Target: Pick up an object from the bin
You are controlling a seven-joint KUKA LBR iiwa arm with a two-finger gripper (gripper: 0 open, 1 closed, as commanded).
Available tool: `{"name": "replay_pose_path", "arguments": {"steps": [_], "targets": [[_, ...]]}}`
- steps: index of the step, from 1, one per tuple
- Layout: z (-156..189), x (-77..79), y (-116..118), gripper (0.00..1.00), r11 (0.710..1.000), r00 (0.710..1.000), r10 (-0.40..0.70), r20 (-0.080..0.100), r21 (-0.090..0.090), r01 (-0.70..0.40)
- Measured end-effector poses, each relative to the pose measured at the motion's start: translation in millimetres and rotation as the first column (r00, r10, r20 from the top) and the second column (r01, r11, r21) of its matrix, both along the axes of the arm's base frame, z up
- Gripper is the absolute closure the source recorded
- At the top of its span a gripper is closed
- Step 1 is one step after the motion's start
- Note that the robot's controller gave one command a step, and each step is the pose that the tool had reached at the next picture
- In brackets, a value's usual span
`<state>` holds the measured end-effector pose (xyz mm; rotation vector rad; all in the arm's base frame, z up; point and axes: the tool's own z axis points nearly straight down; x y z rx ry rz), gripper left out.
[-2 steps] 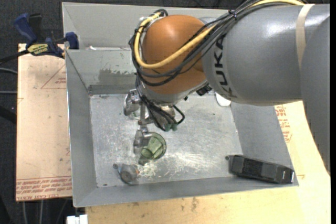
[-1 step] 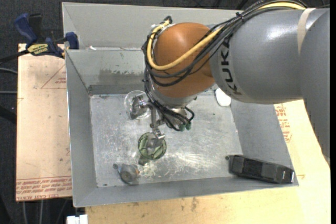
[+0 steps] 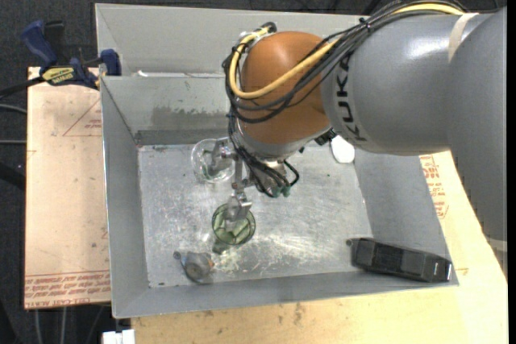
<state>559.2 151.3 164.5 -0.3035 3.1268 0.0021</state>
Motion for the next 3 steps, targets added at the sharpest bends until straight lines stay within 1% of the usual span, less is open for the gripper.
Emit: {"name": "replay_pose_path", "arguments": {"steps": [1,2,3], "targets": [[-23,-4.0,-25,0.00,0.989,0.989,0.150,0.002,0.000,-0.150],[-63,4.1,-43,0.00,0.955,0.955,0.296,0.007,0.001,-0.296],[-73,3.6,-49,0.00,0.941,0.941,0.338,0.018,0.009,-0.339]]}}
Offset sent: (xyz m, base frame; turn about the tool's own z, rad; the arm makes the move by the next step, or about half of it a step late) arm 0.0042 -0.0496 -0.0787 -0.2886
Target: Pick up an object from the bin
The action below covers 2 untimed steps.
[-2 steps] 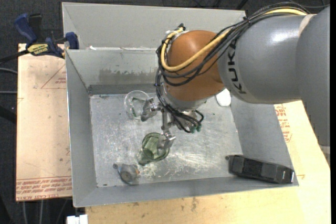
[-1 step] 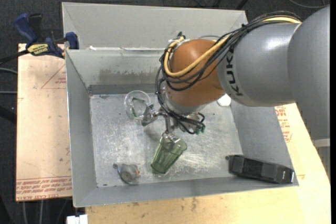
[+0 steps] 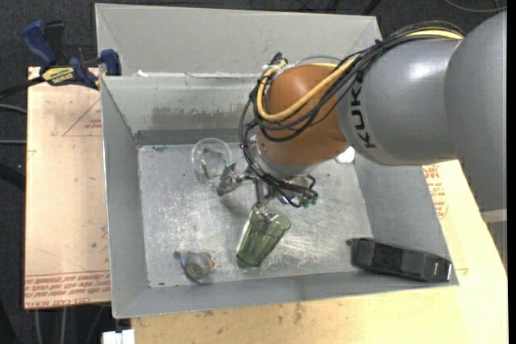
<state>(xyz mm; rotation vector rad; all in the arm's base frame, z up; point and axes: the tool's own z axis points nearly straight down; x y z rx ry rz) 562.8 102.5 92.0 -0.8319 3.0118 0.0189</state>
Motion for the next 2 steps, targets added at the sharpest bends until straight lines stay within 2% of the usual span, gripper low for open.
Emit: {"name": "replay_pose_path", "arguments": {"steps": [1,2], "targets": [[2,-0.3,2,0.00,1.000,1.000,0.009,-0.002,-0.008,-0.009],[20,-20.3,-45,1.00,0.988,0.988,0.154,-0.013,-0.015,-0.154]]}}
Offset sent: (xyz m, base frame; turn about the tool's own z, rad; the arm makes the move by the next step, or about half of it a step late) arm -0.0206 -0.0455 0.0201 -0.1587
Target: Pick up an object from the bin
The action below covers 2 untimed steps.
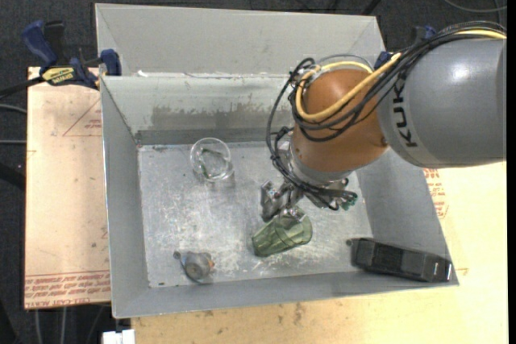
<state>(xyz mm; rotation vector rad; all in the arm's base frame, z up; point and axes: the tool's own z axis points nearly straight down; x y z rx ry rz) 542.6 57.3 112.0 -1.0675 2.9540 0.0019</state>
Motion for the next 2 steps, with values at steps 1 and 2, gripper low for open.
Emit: {"name": "replay_pose_path", "arguments": {"steps": [1,2], "targets": [[0,0.0,0,1.00,1.000,1.000,0.000,0.000,0.000,0.000],[32,1.6,4,1.00,1.000,1.000,0.001,-0.002,0.000,-0.001]]}}
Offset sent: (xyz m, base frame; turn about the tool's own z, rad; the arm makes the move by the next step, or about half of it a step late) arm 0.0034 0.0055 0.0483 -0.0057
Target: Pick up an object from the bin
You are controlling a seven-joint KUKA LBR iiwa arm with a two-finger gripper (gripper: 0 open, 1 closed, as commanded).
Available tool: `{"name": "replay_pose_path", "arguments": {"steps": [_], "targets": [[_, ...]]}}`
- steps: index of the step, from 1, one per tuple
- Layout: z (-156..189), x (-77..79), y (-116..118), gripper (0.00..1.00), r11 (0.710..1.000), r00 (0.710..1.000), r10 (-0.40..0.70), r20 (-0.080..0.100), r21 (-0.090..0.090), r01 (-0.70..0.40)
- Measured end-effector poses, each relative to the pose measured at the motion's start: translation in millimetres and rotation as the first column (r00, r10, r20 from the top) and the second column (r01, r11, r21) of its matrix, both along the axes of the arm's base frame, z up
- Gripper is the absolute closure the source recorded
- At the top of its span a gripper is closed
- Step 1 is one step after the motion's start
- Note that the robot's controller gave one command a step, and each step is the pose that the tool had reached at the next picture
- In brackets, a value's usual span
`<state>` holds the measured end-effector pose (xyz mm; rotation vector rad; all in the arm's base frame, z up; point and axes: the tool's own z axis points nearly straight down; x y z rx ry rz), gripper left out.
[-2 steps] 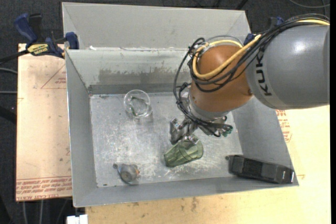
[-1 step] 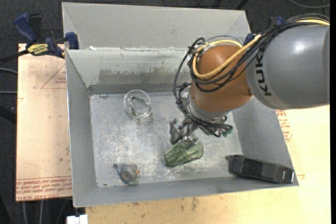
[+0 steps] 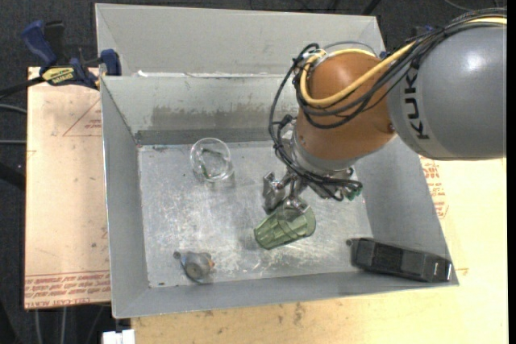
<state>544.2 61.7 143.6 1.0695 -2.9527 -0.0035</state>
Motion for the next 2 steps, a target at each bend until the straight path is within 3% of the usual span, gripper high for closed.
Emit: {"name": "replay_pose_path", "arguments": {"steps": [1,2], "targets": [[31,1.2,0,1.00,1.000,1.000,-0.001,0.006,0.000,0.001],[76,-3.4,-1,1.00,1.000,1.000,-0.008,-0.003,0.000,0.008]]}}
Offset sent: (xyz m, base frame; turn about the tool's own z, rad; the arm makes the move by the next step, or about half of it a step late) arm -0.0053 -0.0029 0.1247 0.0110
